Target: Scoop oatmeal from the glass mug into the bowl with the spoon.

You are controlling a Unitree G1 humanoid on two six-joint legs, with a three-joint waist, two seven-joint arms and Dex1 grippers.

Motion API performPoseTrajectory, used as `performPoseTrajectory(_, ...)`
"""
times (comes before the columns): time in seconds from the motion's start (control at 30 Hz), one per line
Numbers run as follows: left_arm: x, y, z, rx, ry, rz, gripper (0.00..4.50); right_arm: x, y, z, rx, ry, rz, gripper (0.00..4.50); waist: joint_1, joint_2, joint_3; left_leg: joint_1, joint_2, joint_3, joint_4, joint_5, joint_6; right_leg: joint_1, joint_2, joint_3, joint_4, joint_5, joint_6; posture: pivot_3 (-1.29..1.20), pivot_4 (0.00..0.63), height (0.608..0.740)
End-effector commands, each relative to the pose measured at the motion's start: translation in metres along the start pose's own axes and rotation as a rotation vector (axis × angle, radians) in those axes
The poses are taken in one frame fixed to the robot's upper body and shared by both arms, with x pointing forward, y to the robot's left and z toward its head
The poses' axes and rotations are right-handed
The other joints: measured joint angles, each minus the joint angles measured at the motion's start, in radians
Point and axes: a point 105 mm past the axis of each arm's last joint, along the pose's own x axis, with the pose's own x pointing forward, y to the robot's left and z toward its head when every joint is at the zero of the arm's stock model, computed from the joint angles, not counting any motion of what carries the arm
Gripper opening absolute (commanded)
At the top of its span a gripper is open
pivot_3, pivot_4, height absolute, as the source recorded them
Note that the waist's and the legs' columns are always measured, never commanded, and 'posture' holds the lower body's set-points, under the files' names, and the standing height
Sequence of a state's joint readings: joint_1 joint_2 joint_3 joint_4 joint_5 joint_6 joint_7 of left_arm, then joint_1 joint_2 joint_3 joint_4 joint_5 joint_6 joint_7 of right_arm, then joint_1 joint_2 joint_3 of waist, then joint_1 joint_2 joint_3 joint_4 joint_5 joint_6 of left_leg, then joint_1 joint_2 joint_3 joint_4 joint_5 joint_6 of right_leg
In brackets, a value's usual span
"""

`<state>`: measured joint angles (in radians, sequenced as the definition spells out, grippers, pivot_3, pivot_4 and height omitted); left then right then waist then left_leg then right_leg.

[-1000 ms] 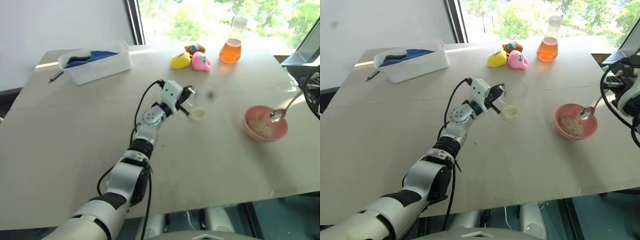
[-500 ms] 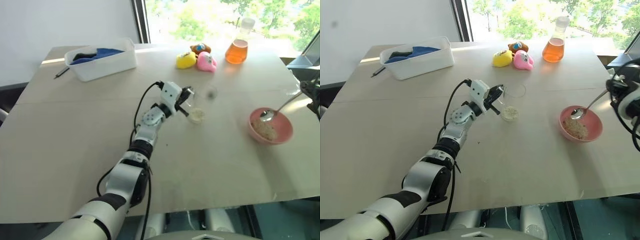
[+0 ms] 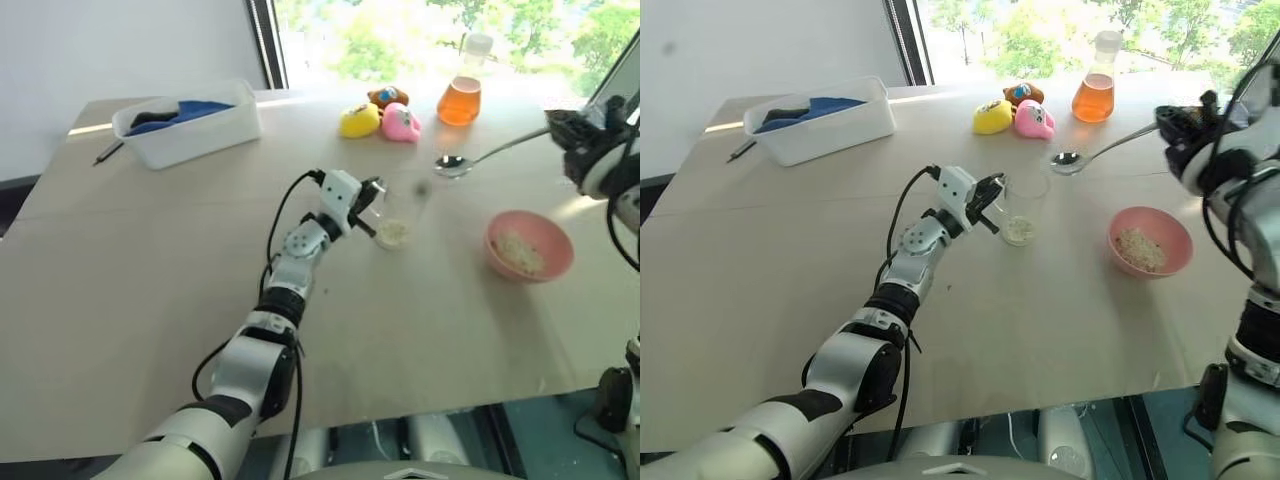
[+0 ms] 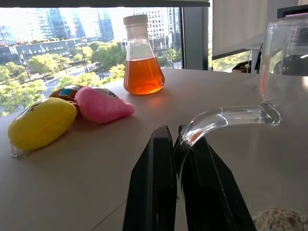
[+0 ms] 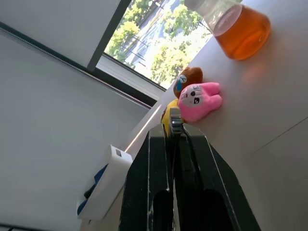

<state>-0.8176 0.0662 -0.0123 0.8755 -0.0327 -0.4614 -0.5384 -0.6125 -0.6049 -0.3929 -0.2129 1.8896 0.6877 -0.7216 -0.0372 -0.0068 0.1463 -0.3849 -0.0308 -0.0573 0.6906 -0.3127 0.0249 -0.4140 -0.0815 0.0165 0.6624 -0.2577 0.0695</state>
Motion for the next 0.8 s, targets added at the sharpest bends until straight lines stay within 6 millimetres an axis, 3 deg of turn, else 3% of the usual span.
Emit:
performPoseTrajectory(0.03, 0.000, 0.005, 0.014, 0.036, -0.049, 0.017, 0.07, 0.002, 0.022, -0.007, -0.044, 0.041, 0.092, 0.00, 0.000, 0.000, 0.000, 0.000, 0.000, 0.000, 0.000, 0.000, 0.000, 0.000, 0.000, 0.000, 0.000, 0.000, 0.000, 0.00, 0.150, 0.740)
performPoseTrajectory(0.27, -0.008, 0.010, 0.020, 0.057, -0.060, 0.049, 0.07, 0.016, 0.029, -0.037, -0.107, 0.150, 0.134, 0.00, -0.001, 0.000, 0.000, 0.000, 0.000, 0.000, 0.000, 0.000, 0.000, 0.000, 0.000, 0.000, 0.000, 0.000, 0.000, 0.00, 0.150, 0.740)
performPoseTrajectory(0.53, -0.025, 0.015, 0.016, 0.056, -0.033, 0.109, 0.07, 0.036, 0.047, -0.077, -0.311, 0.255, 0.222, 0.00, -0.004, 0.000, 0.000, 0.001, 0.000, -0.001, 0.000, 0.000, 0.000, 0.000, 0.000, 0.000, 0.000, 0.000, 0.000, 0.00, 0.150, 0.740)
performPoseTrajectory(0.6, -0.032, 0.018, 0.014, 0.069, -0.018, 0.131, 0.00, 0.040, 0.055, -0.086, -0.332, 0.273, 0.267, 0.78, -0.004, 0.000, 0.000, 0.000, 0.000, -0.001, 0.000, 0.000, 0.000, -0.001, 0.000, 0.000, 0.000, 0.000, 0.000, 0.00, 0.150, 0.740)
performPoseTrajectory(0.63, -0.036, 0.019, 0.013, 0.072, -0.010, 0.141, 0.00, 0.041, 0.057, -0.089, -0.337, 0.276, 0.279, 0.86, -0.004, 0.000, 0.000, 0.000, 0.000, -0.001, 0.000, 0.000, 0.000, -0.001, 0.000, 0.000, 0.000, 0.000, 0.000, 0.00, 0.150, 0.740)
performPoseTrajectory(0.8, -0.047, 0.028, 0.011, 0.074, 0.019, 0.184, 0.00, 0.046, 0.063, -0.084, -0.323, 0.237, 0.311, 3.26, -0.003, 0.001, 0.000, 0.000, 0.000, -0.001, 0.000, 0.000, 0.000, -0.001, 0.000, 0.000, 0.000, 0.000, 0.000, 0.00, 0.150, 0.740)
